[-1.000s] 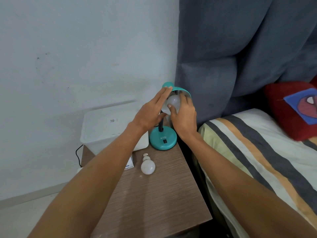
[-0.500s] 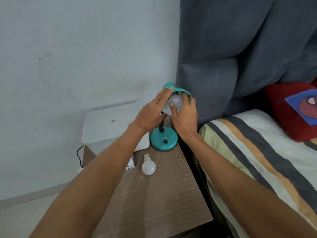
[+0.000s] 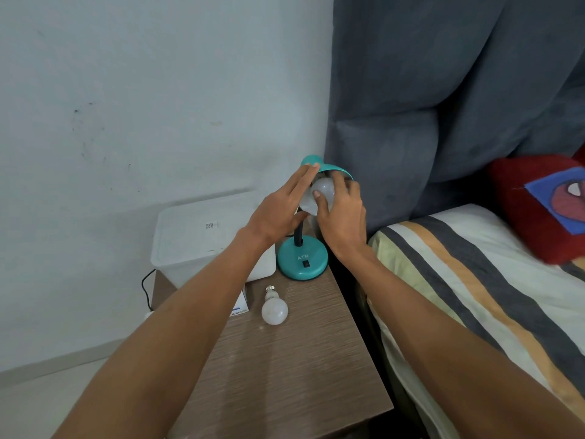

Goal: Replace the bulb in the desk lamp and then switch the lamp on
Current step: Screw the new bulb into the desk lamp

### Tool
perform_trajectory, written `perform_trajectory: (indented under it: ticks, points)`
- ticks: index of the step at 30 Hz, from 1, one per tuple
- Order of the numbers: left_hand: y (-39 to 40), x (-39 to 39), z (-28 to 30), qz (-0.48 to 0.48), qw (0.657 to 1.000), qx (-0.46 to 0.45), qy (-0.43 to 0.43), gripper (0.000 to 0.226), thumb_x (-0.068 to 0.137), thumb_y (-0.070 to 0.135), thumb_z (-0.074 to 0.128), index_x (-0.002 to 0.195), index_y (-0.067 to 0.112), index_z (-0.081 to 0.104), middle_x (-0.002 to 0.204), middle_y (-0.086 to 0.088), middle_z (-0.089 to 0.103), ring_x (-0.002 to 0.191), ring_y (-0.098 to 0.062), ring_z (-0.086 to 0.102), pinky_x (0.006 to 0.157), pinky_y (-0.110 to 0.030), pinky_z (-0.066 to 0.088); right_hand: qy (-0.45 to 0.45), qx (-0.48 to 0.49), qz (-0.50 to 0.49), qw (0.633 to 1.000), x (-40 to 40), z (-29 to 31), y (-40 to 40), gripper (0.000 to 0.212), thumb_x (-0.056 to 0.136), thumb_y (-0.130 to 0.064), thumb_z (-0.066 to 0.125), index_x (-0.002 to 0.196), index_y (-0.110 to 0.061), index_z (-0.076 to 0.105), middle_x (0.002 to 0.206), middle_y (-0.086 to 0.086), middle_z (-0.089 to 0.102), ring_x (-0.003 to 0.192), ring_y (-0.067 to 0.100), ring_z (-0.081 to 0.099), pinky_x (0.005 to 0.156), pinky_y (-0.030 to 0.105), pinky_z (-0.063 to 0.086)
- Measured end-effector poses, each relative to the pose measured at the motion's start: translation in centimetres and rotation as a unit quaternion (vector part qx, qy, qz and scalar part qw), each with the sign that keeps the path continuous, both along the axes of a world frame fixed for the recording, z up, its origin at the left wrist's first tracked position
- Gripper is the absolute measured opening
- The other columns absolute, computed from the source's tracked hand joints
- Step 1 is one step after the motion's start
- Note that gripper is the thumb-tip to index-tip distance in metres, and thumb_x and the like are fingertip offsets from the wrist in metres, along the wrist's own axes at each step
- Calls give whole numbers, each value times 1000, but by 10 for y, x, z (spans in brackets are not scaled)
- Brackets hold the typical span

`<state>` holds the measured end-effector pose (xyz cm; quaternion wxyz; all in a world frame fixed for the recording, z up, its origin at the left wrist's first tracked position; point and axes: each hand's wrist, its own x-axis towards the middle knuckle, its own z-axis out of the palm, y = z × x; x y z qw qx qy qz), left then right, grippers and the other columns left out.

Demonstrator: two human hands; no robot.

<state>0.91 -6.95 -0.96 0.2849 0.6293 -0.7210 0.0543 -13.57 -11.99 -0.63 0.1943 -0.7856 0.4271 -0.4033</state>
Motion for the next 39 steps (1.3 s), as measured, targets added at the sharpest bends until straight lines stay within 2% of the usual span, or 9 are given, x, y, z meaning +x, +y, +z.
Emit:
perform_trajectory:
  ticks: [5,9,13,16,22,28,30,35,39]
  points:
    - [-1,2,-2,4,1000,-5,3,94,86,12,78,159,18,20,165,-10,27,127,-40,57,91,-48,59,34,0,35,999,-1,-1,-4,52,90,-30,70,138,-22,51,132,12,51,107,34,62,90,42,53]
    - [1,2,-1,7,1000,-6,1,91,86,10,78,159,14,23,163,-14,29,125,-42,58,91,-48,59,-21,99,-22,995,1,4,-5,48,96,-48,55,131,-15,54,113,16,69,102,37,66,85,43,54]
    - [1,2,-1,0,1000,-7,-5,91,87,11,77,159,14,22,164,-13,29,123,-41,59,91,-46,59,11,1,8,1000,-2,6,1,45,99,-40,54,137,-17,48,133,15,54,108,34,63,87,42,53]
    - [-1,3,-2,5,1000,-3,0,95,86,11,77,160,21,17,166,-8,25,124,-39,59,90,-48,59,60,-27,39,997,-4,5,-1,53,90,-31,70,138,-23,49,139,13,44,108,36,62,88,43,53]
    - [0,1,-1,7,1000,-8,3,91,87,11,76,159,15,20,164,-13,27,130,-41,55,94,-50,57,-43,120,1,992,-1,6,-9,55,90,-43,68,135,-15,54,115,13,70,104,32,67,90,40,54]
    - [-1,1,-5,9,1000,-7,0,95,86,8,76,160,20,17,166,-9,25,119,-41,62,89,-48,59,57,-44,30,997,-3,4,-3,63,86,-24,75,142,-12,47,140,12,53,123,31,56,96,41,50]
    - [-2,1,-6,9,1000,-9,1,96,86,7,76,160,21,16,166,-9,25,116,-41,63,87,-48,60,65,-42,30,997,-1,2,-3,61,87,-19,75,142,-12,49,138,13,56,120,33,58,95,42,50]
    - [-3,2,-7,3,1000,-15,-3,95,86,7,76,159,20,17,165,-11,26,118,-42,62,87,-49,60,-68,98,9,993,0,7,-1,50,91,-32,71,135,-15,56,117,9,70,102,27,68,83,22,46]
    - [-4,3,-9,10,1000,-14,-2,98,85,5,76,160,22,15,166,-7,24,119,-39,62,87,-48,60,22,4,22,1000,1,6,0,64,87,-31,75,141,-13,47,136,10,57,119,28,59,97,35,49]
